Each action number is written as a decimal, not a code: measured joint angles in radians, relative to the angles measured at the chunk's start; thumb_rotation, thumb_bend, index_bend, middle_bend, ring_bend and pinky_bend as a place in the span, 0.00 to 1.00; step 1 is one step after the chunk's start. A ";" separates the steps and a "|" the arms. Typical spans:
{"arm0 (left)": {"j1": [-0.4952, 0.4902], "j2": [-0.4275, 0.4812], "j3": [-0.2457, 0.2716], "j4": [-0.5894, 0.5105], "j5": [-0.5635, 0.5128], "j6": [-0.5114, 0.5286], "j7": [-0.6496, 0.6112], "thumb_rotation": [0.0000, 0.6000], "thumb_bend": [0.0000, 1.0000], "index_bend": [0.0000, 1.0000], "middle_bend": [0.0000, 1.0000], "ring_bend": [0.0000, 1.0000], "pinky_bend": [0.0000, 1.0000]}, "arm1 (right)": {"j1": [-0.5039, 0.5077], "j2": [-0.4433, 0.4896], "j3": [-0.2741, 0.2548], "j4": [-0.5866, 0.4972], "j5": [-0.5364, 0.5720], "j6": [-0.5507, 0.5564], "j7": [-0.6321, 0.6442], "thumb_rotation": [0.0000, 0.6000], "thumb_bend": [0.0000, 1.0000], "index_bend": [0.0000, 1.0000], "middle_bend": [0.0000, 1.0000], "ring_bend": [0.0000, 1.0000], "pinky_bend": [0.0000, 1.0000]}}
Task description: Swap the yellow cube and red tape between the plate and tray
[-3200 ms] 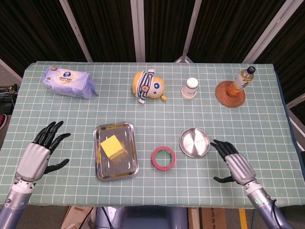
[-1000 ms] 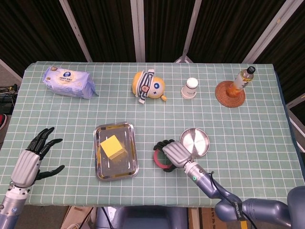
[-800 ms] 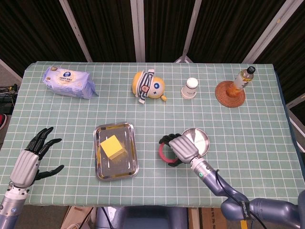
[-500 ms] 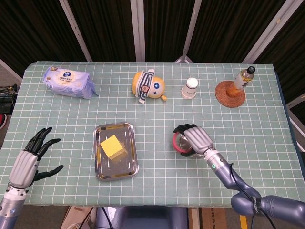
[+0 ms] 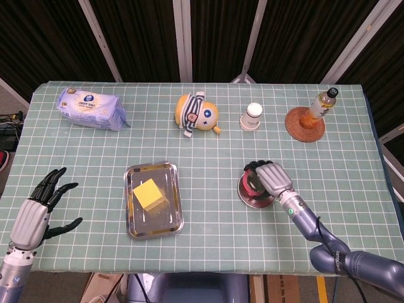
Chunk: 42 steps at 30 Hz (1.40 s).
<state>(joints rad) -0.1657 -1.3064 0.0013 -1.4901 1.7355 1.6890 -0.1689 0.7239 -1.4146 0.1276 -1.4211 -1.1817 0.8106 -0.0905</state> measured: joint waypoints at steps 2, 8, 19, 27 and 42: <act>0.000 -0.001 -0.001 0.001 -0.001 -0.002 0.001 1.00 0.13 0.24 0.00 0.00 0.15 | -0.001 0.000 -0.003 0.005 -0.008 -0.003 0.009 1.00 0.30 0.33 0.29 0.43 0.40; -0.002 -0.005 -0.002 0.003 -0.001 -0.011 0.006 1.00 0.13 0.24 0.00 0.00 0.15 | -0.002 0.011 -0.007 0.000 -0.016 -0.014 0.024 1.00 0.30 0.31 0.28 0.34 0.33; 0.001 -0.008 -0.005 0.002 -0.001 -0.014 0.015 1.00 0.13 0.24 0.00 0.00 0.15 | 0.009 0.075 -0.028 -0.060 0.038 -0.087 -0.010 1.00 0.09 0.00 0.00 0.00 0.00; 0.005 -0.004 -0.014 0.003 -0.021 -0.018 0.029 1.00 0.13 0.23 0.00 0.00 0.15 | -0.011 0.182 -0.032 -0.197 0.089 -0.052 -0.049 1.00 0.03 0.00 0.00 0.00 0.00; 0.073 0.053 -0.026 -0.131 -0.140 -0.032 0.290 1.00 0.13 0.22 0.00 0.00 0.15 | -0.510 0.235 -0.154 -0.240 -0.199 0.742 0.022 1.00 0.03 0.00 0.00 0.00 0.00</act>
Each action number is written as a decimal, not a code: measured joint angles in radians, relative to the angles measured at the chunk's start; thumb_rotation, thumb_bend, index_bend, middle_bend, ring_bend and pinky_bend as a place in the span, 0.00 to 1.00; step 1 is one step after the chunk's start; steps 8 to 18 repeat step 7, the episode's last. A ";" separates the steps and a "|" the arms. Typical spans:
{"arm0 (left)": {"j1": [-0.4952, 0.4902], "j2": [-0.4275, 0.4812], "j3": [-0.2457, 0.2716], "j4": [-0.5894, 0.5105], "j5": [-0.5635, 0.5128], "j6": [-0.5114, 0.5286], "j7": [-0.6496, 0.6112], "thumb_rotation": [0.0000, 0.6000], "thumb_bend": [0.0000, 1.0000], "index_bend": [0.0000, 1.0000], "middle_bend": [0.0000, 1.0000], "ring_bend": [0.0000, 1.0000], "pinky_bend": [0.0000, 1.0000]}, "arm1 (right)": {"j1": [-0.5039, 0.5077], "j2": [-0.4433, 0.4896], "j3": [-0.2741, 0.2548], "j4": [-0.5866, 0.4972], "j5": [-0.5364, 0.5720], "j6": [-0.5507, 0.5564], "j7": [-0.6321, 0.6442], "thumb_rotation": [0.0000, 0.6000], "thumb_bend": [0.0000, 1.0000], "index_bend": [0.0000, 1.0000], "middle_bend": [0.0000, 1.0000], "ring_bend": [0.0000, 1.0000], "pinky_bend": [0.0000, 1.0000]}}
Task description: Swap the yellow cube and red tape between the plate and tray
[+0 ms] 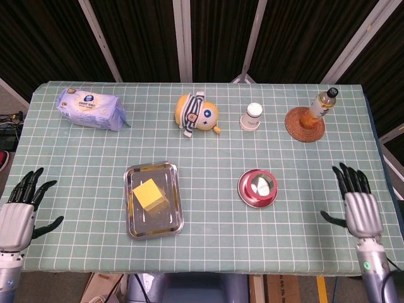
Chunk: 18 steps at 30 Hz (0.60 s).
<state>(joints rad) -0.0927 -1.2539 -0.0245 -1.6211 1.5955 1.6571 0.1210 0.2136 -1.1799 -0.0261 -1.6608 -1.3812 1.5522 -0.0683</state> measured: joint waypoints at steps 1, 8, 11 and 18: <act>0.006 0.002 0.002 -0.008 -0.004 0.000 0.015 1.00 0.13 0.22 0.00 0.00 0.15 | -0.018 0.001 -0.011 0.001 -0.022 0.016 -0.008 1.00 0.03 0.00 0.00 0.00 0.00; 0.019 0.016 0.007 -0.040 -0.024 -0.017 0.053 1.00 0.14 0.21 0.00 0.00 0.15 | -0.075 0.013 -0.022 -0.010 -0.095 0.099 -0.086 1.00 0.03 0.00 0.00 0.00 0.00; 0.019 0.016 0.007 -0.040 -0.024 -0.017 0.053 1.00 0.14 0.21 0.00 0.00 0.15 | -0.075 0.013 -0.022 -0.010 -0.095 0.099 -0.086 1.00 0.03 0.00 0.00 0.00 0.00; 0.019 0.016 0.007 -0.040 -0.024 -0.017 0.053 1.00 0.14 0.21 0.00 0.00 0.15 | -0.075 0.013 -0.022 -0.010 -0.095 0.099 -0.086 1.00 0.03 0.00 0.00 0.00 0.00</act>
